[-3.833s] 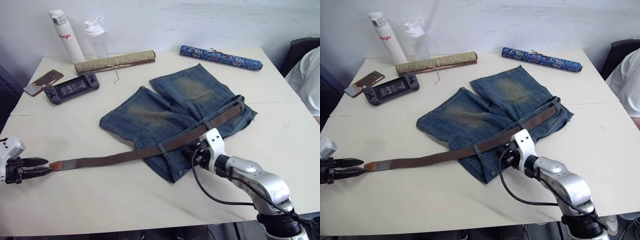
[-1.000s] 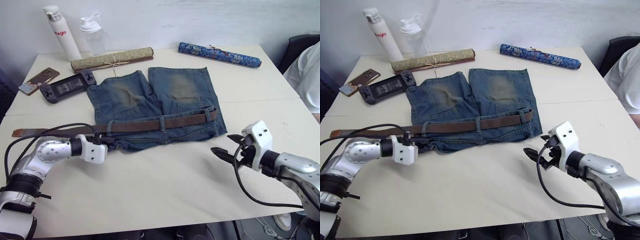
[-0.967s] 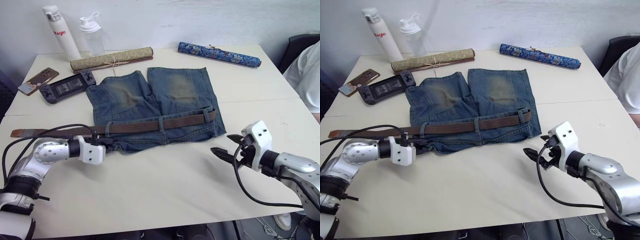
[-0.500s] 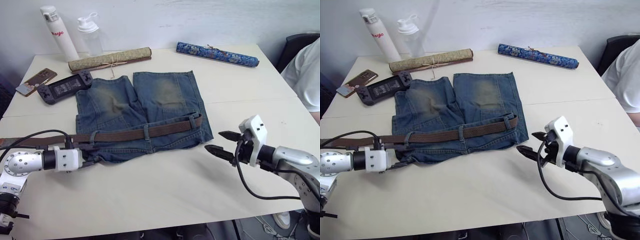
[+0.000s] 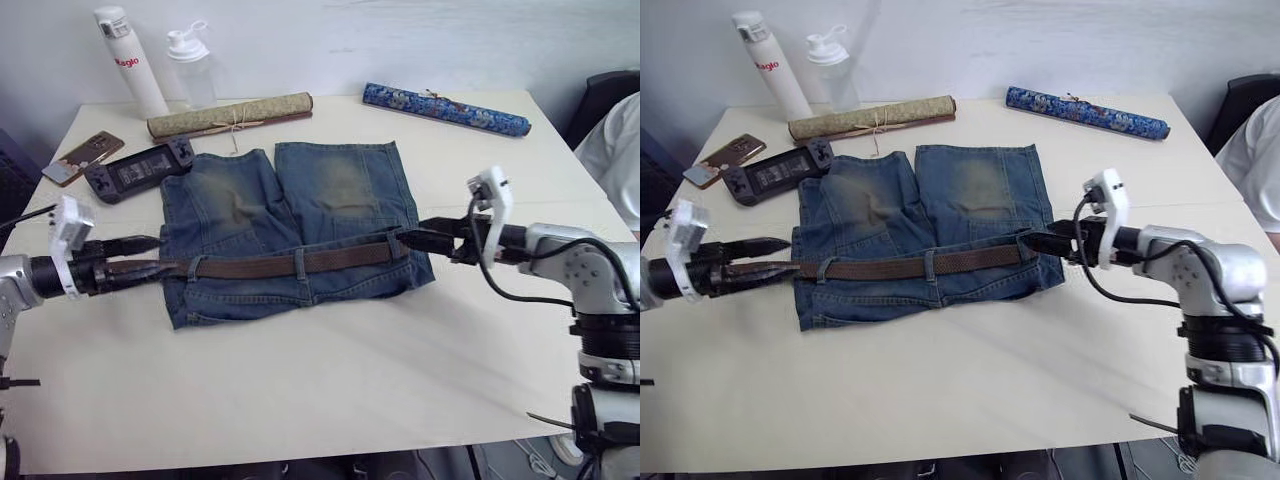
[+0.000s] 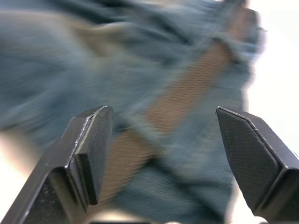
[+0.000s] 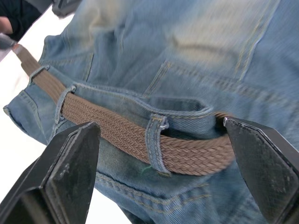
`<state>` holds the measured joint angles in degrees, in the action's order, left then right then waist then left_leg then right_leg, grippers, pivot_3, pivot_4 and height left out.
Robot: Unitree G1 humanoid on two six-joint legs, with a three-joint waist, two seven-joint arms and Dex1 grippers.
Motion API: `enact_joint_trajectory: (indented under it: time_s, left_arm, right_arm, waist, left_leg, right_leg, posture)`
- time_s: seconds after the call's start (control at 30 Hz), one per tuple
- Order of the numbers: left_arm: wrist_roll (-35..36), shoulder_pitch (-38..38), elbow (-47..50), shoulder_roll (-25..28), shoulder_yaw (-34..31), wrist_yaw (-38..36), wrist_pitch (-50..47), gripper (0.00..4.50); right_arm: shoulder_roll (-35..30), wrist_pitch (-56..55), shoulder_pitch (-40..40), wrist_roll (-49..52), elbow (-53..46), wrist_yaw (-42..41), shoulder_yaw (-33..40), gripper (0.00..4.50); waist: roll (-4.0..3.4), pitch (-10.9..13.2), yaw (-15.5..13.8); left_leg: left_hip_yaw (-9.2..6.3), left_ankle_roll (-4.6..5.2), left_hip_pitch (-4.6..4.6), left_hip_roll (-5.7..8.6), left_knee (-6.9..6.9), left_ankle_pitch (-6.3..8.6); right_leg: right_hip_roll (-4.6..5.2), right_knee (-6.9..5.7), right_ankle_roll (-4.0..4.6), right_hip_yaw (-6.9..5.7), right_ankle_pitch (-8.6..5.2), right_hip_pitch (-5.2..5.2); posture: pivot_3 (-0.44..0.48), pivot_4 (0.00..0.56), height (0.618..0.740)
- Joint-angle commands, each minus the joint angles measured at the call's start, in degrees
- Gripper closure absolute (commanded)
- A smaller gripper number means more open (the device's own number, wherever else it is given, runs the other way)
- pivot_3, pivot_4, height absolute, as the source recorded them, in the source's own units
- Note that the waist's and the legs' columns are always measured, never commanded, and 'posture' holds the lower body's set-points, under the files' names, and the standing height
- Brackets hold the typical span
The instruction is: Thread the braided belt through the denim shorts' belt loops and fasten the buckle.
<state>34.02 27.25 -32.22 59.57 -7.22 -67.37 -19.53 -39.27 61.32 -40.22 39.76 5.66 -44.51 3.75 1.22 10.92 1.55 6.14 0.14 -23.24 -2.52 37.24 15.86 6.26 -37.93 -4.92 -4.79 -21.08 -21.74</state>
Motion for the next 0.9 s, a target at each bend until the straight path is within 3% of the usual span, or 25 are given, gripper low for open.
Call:
enact_joint_trajectory:
  time_s: [0.03,0.33,0.6,0.9]
  left_arm:
    - [-5.53,3.80,-5.45,-2.29,2.17,-0.62,0.36,0.67]
    - [-12.10,11.72,-12.68,-12.73,4.33,1.01,-1.38,0.67]
    - [-15.60,10.64,-11.79,-13.53,6.30,-6.64,0.58,0.67]
    - [-17.84,10.85,-12.22,-13.07,5.79,-8.95,2.02,4.46]
  right_arm:
    - [1.05,-0.77,-2.63,-2.45,3.72,-1.59,-2.59,0.00]
    - [1.11,-1.36,-4.38,-5.37,8.63,-7.45,-5.12,0.00]
    - [1.00,-1.01,-4.02,-7.16,8.72,-9.24,-5.24,0.00]
    - [1.55,-1.62,-3.52,-6.79,7.59,-10.31,-4.15,4.27]
  waist:
    - [0.00,0.00,0.02]
    - [0.10,-0.06,0.01]
    - [0.10,-0.06,0.06]
    - [0.10,-0.06,0.05]
  left_leg:
    - [0.09,0.03,0.00,0.04,0.02,0.02]
    - [0.16,0.06,-0.06,0.03,0.11,0.03]
    - [0.28,0.06,-0.03,-0.01,0.11,0.03]
    - [0.33,0.07,-0.05,0.00,0.13,0.04]
  right_leg:
    - [0.01,-0.02,-0.05,-0.09,0.02,-0.03]
    - [0.03,-0.03,-0.17,-0.18,0.09,-0.07]
    - [-0.01,-0.06,-0.17,-0.14,0.09,-0.15]
    - [0.03,-0.07,-0.17,-0.09,0.09,-0.18]
  posture:
    - [0.000,0.150,0.717]
    - [0.000,0.150,0.717]
    - [0.000,0.150,0.717]
    - [0.000,0.150,0.717]
